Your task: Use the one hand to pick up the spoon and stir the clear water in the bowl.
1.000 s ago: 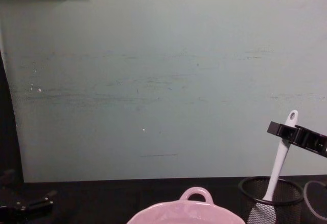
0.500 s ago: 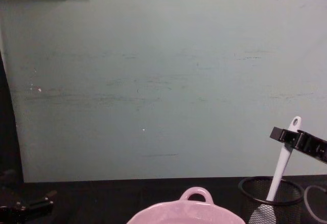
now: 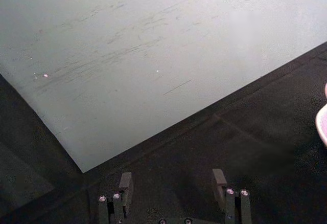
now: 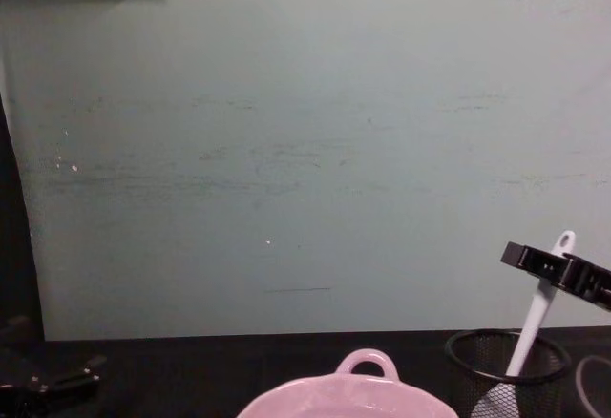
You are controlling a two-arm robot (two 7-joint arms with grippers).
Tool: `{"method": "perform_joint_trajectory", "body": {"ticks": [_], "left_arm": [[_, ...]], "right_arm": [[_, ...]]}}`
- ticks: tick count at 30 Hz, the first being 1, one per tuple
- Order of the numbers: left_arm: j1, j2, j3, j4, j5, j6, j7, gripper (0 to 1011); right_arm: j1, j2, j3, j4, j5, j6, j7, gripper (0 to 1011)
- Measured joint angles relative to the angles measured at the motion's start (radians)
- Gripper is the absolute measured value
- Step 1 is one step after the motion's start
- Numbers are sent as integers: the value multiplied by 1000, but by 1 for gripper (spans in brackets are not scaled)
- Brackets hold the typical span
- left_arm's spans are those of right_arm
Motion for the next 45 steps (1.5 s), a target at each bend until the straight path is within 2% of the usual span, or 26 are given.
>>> {"method": "perform_joint_trajectory", "body": {"ticks": [6,8,9,11,12,15,16,20,27,30,35,37,39,45], "left_arm": [[0,0,0,0,0,0,0,1011],[0,0,0,0,0,0,0,1011],[0,0,0,0,0,0,0,1011],[0,0,0,0,0,0,0,1011],[0,0,0,0,0,0,0,1011],[0,0,0,0,0,0,0,1011],[0,0,0,0,0,0,0,1011],[0,0,0,0,0,0,0,1011],[0,0,0,0,0,0,0,1011],[0,0,0,0,0,0,0,1011],[0,0,0,0,0,0,0,1011],[0,0,0,0,0,0,0,1011],[0,0,0,0,0,0,0,1011],[0,0,0,0,0,0,0,1011]], "right_arm": [[-11,1,10,2,9,-10,3,599],[-13,1,12,5,13,-13,6,640],[-15,0,14,10,15,-17,8,700],[-15,-1,17,17,18,-19,10,737],[-15,-2,18,25,20,-19,11,792],[-15,-3,21,37,23,-21,11,847],[-15,-3,22,39,23,-21,11,898],[-33,1,29,26,28,-21,7,993],[-125,30,51,-77,52,0,-17,1002],[-191,52,67,-146,66,6,-39,1002],[-252,82,85,-210,60,0,-70,1002],[-263,92,88,-224,49,-2,-81,1002],[-277,112,91,-240,17,-2,-104,1002],[-269,155,81,-246,-105,20,-170,1002]]}}
